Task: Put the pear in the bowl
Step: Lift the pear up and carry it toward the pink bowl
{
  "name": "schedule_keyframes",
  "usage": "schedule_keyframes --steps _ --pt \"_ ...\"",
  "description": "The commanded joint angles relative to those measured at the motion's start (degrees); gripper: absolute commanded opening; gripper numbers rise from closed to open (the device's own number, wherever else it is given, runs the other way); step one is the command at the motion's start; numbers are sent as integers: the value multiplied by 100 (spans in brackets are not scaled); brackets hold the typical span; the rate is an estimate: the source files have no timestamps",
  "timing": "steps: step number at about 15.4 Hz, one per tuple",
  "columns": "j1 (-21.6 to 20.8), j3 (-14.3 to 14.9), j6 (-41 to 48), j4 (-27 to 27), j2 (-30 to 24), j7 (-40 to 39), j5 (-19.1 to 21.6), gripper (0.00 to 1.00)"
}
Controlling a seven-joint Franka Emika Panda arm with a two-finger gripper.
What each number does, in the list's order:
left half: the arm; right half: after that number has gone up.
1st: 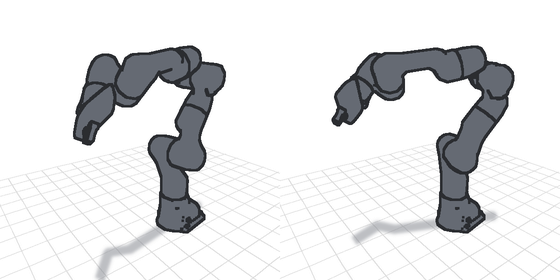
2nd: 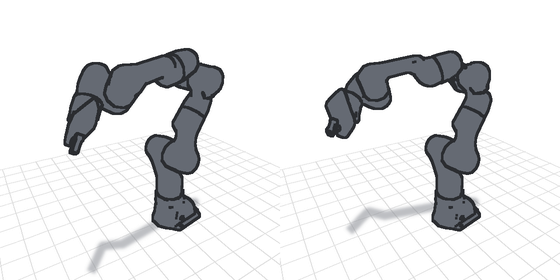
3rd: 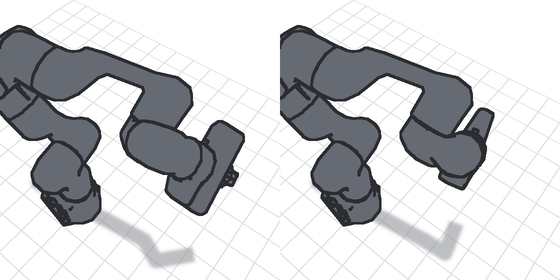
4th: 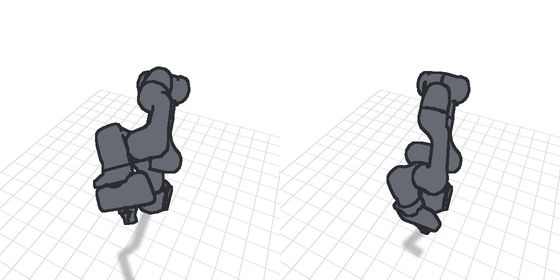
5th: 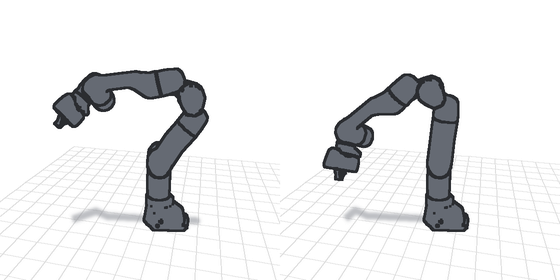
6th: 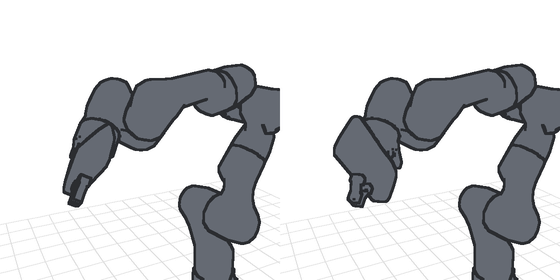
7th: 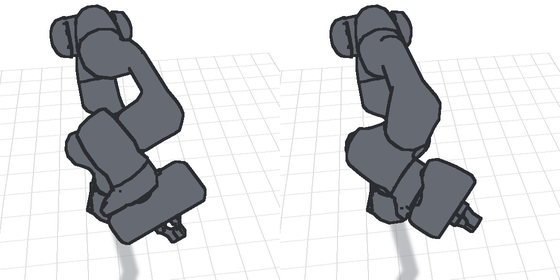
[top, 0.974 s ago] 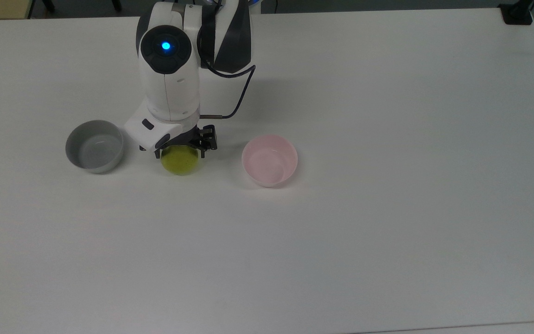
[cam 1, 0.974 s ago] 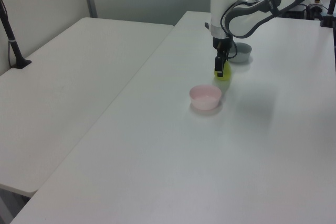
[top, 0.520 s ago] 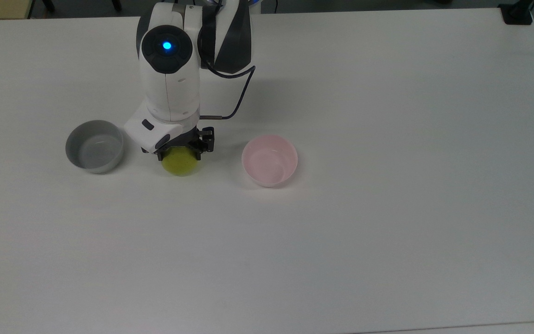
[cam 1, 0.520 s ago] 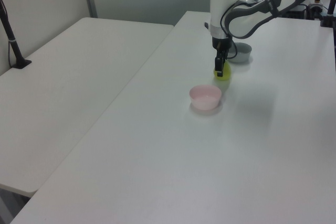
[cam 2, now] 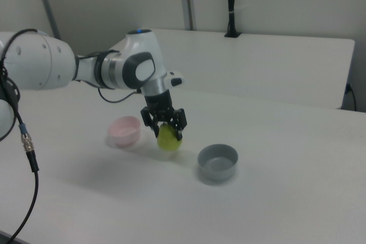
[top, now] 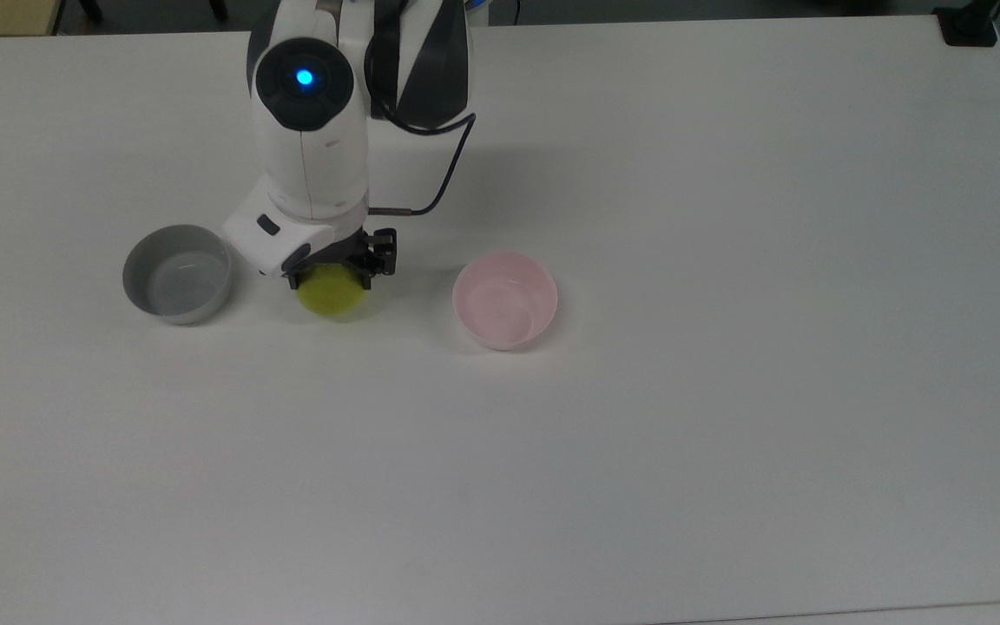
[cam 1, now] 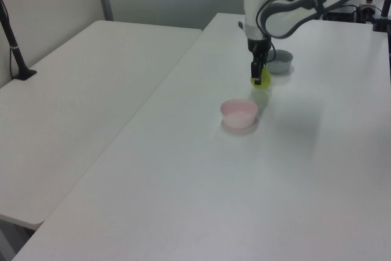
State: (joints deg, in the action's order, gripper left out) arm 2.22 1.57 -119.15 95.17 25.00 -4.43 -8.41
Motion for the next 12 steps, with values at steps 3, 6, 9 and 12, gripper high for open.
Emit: schedule_keyframes --steps 3,6,9,12 --pt "-11 -78 1006 -306 -723 170 -29 61" --pt "-81 -95 1357 -604 -926 214 76 61" --pt "-195 -209 1473 -833 -918 687 191 61" --pt "-511 -219 1464 -825 -918 934 200 61"
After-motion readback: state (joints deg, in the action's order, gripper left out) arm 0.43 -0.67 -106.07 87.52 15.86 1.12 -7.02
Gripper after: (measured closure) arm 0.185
